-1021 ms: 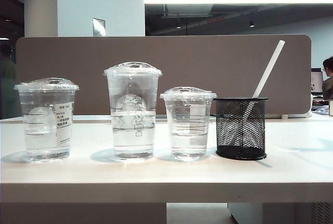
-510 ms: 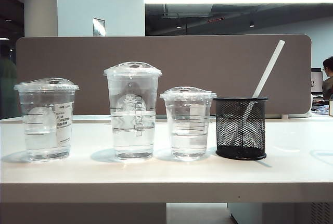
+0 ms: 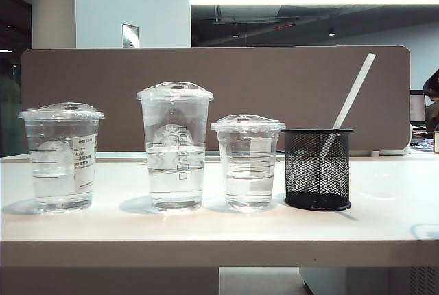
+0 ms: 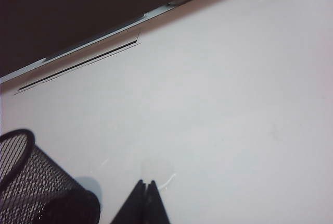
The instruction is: Pick up the straw and insert it into the small coffee cup.
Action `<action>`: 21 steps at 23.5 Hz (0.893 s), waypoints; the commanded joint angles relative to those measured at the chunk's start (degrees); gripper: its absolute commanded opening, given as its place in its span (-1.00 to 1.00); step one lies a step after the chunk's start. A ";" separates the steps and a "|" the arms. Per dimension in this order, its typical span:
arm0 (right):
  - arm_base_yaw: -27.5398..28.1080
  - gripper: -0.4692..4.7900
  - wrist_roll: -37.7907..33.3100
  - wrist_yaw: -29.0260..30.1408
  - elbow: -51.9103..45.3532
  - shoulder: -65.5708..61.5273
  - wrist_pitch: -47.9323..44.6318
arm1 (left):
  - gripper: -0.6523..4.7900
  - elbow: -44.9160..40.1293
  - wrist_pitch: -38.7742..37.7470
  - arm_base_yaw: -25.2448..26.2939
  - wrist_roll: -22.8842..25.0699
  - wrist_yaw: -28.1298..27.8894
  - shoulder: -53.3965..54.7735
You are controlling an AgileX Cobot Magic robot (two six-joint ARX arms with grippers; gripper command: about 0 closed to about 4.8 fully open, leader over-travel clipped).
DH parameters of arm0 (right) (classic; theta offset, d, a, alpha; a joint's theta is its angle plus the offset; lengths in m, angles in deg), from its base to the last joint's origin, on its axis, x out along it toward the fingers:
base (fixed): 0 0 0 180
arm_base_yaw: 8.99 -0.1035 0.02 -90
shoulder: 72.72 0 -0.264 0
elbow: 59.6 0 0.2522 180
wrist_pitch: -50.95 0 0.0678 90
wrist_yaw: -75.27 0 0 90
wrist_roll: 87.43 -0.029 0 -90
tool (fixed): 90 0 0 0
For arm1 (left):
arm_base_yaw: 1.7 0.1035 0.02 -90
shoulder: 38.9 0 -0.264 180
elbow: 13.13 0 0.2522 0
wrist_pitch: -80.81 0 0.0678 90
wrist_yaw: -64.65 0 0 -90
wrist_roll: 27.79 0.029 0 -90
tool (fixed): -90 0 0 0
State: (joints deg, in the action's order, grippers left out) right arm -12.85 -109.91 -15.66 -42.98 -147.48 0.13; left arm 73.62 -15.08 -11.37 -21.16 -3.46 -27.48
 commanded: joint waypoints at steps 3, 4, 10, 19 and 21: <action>-8.41 -0.85 5.16 -4.11 -2.91 0.37 -6.40 | -0.78 0.13 0.04 0.07 -0.13 0.39 0.00; -9.90 -0.85 6.08 -4.39 -2.91 0.37 -6.73 | -0.78 0.13 0.02 0.07 -0.20 0.33 0.00; -15.96 -0.80 6.27 -6.84 -2.91 0.31 -6.43 | -0.78 0.13 0.04 0.07 -0.15 -0.09 0.00; -19.61 -0.20 6.27 0.81 -1.29 0.24 -5.62 | -0.78 0.09 1.70 0.07 0.02 -0.22 0.00; -19.69 -0.20 6.29 0.92 0.02 0.22 -5.49 | -0.78 0.09 2.10 0.07 0.04 -0.24 0.00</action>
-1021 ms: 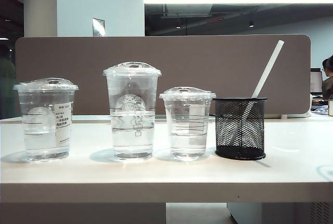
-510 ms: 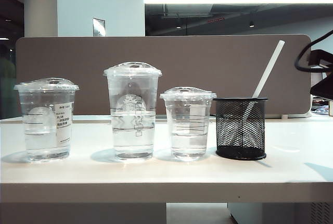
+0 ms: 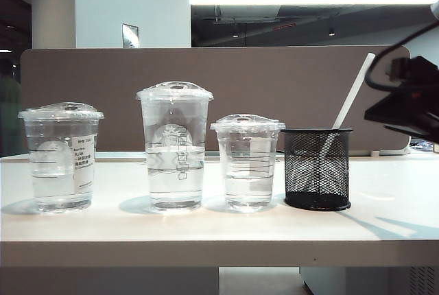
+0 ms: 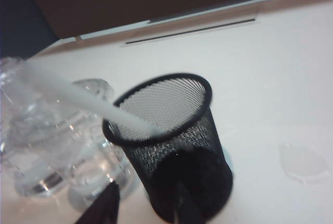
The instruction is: Pick up the straw and insert it into the small coffee cup.
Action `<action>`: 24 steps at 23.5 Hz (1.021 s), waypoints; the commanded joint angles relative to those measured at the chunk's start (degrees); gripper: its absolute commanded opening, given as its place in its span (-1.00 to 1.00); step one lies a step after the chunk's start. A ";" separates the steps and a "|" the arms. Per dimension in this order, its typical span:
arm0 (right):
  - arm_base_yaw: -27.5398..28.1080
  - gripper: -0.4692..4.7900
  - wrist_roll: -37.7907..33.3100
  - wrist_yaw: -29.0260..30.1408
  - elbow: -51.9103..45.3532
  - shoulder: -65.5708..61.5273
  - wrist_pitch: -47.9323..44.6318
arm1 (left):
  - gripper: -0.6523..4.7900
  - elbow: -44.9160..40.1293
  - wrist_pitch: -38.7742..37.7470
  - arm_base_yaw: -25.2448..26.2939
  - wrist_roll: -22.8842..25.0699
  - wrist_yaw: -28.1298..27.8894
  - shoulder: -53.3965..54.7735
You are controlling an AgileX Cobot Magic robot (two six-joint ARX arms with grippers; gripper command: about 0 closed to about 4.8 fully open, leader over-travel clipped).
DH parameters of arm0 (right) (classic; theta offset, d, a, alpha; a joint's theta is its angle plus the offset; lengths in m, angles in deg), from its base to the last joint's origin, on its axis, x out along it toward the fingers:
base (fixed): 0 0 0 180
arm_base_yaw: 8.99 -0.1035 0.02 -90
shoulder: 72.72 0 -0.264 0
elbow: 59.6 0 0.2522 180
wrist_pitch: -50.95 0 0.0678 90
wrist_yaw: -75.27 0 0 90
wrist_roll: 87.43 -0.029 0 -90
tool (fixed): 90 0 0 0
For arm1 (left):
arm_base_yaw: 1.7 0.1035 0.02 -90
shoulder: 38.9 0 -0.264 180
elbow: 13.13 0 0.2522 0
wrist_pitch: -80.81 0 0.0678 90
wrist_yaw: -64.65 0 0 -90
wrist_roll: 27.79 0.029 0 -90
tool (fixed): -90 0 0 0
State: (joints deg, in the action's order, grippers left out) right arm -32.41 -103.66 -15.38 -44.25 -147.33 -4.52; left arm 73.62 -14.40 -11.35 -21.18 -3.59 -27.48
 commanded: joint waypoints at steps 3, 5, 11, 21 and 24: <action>-0.13 -0.20 0.04 0.83 2.78 0.04 -0.31 | -0.78 0.09 1.40 0.04 0.28 -0.13 0.00; -0.15 -0.20 0.04 1.38 3.93 0.00 0.48 | -0.78 0.09 1.38 0.04 0.28 -0.13 0.00; -0.17 -0.21 0.04 2.95 6.05 -0.28 0.44 | -0.78 0.09 1.38 0.04 0.39 -0.13 0.00; -0.15 -0.67 2.69 2.43 7.37 -0.26 1.64 | -0.78 0.11 1.36 -0.04 0.42 0.04 0.00; -0.11 -0.67 4.50 2.27 9.16 -0.20 1.27 | -0.78 0.11 1.38 -0.04 0.44 0.04 0.00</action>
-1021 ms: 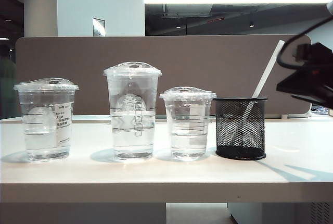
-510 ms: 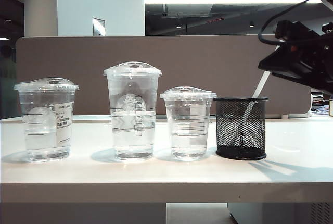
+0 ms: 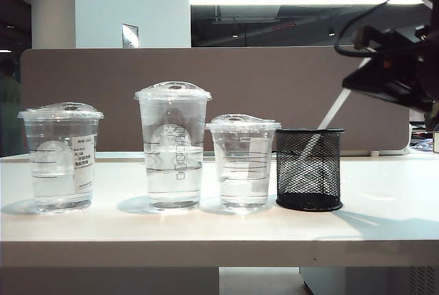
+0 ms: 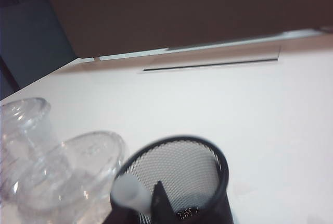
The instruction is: Pick up the straw and insert it into the small coffee cup.
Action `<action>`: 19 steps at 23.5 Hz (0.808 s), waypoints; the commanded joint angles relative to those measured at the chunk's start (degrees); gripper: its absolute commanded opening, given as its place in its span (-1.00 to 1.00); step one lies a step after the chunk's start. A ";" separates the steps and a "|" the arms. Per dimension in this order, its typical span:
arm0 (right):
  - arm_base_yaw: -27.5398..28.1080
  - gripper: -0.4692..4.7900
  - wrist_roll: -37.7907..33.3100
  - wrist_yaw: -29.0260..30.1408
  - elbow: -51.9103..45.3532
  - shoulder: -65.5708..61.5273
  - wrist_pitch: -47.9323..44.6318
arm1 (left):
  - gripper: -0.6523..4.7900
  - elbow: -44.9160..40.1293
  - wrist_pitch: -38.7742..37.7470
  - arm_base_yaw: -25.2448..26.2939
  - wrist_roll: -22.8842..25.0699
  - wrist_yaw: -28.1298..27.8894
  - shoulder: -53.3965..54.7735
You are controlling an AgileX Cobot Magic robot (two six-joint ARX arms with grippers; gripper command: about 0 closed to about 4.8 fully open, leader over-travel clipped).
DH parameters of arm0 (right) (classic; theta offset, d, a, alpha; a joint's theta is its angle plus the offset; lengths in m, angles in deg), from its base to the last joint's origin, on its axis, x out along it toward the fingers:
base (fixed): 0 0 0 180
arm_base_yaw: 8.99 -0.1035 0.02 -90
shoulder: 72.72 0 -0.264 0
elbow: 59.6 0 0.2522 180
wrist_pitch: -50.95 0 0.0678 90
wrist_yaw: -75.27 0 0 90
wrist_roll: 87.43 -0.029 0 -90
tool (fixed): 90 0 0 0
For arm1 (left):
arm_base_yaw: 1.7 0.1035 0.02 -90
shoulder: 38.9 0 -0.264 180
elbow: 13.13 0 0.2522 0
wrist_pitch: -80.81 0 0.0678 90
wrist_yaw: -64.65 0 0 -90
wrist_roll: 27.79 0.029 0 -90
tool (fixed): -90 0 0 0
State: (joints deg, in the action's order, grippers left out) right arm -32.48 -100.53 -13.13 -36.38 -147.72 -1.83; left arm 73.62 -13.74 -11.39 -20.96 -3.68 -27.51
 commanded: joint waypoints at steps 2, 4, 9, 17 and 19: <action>-0.04 -0.67 1.46 0.00 3.10 0.20 -1.29 | -0.78 0.11 0.72 0.00 0.22 0.11 0.02; -0.04 -0.67 3.87 0.02 6.03 0.24 -0.48 | -0.78 0.11 0.74 0.00 0.22 0.11 0.02; -0.04 -0.67 5.27 0.11 13.35 5.05 13.00 | -0.78 0.11 0.74 0.00 0.22 0.02 0.02; -0.11 -0.67 13.14 9.57 31.93 16.66 51.84 | -0.78 0.11 0.74 0.00 0.24 -0.02 0.02; -0.11 -0.67 13.14 15.34 36.11 16.98 57.57 | -0.78 0.11 0.74 0.00 0.26 0.00 0.02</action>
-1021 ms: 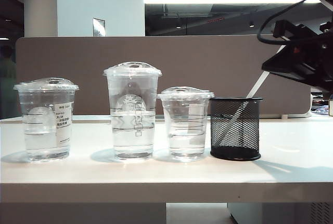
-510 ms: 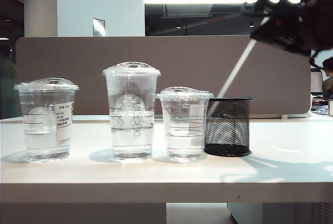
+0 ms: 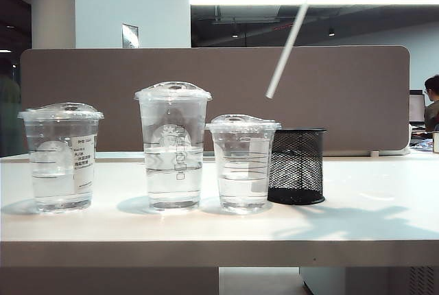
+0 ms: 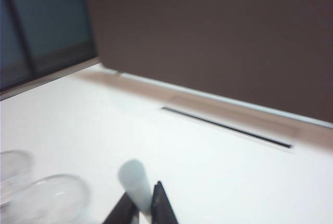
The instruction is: Pick up the straw and insert it into the small coffee cup.
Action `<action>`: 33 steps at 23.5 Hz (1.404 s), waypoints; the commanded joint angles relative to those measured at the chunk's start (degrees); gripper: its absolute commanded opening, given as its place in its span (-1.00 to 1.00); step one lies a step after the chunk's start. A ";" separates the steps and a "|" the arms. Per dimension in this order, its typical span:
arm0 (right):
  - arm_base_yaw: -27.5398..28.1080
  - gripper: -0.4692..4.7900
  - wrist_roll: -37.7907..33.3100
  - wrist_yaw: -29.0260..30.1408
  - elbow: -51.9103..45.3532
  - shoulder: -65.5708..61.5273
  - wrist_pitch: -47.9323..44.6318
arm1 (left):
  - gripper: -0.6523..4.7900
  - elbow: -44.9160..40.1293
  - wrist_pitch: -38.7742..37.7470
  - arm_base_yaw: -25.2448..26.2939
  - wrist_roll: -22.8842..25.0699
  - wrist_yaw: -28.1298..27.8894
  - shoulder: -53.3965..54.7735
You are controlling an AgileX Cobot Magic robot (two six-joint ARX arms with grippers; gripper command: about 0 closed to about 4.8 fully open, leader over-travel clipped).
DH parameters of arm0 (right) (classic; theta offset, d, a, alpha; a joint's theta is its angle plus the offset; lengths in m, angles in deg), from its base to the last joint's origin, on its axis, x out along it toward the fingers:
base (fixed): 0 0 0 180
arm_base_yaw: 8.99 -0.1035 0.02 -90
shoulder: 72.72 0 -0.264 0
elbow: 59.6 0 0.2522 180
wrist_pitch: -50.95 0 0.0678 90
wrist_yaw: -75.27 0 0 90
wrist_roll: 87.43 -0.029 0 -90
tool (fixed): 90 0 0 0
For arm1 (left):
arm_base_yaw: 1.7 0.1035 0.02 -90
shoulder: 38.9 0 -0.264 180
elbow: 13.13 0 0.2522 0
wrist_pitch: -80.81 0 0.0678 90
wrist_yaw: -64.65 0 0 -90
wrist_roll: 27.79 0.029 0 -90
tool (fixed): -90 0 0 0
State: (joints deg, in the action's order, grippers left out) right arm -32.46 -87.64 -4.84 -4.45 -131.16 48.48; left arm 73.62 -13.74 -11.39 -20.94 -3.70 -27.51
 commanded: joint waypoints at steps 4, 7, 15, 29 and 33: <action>-1.25 -0.67 0.24 8.76 7.67 0.39 12.59 | -0.78 0.11 0.74 0.00 0.24 0.02 0.02; -1.55 -0.67 0.24 9.99 7.65 0.37 14.88 | -0.78 0.11 0.74 0.00 0.22 0.07 0.02; -1.62 -0.67 0.24 11.45 7.65 0.20 18.78 | -0.78 0.11 0.77 0.00 0.22 0.04 0.02; -3.04 -0.67 0.24 13.99 7.67 -3.67 13.92 | -0.78 0.11 2.51 0.00 0.22 0.04 0.02; -3.04 -0.67 0.24 13.62 7.72 -3.89 10.40 | -0.78 0.11 2.93 0.00 0.22 0.02 0.02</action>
State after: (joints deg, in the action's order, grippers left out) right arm -35.36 -87.57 9.08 3.05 -135.18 62.12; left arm 73.60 -11.97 -11.39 -20.94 -3.70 -27.55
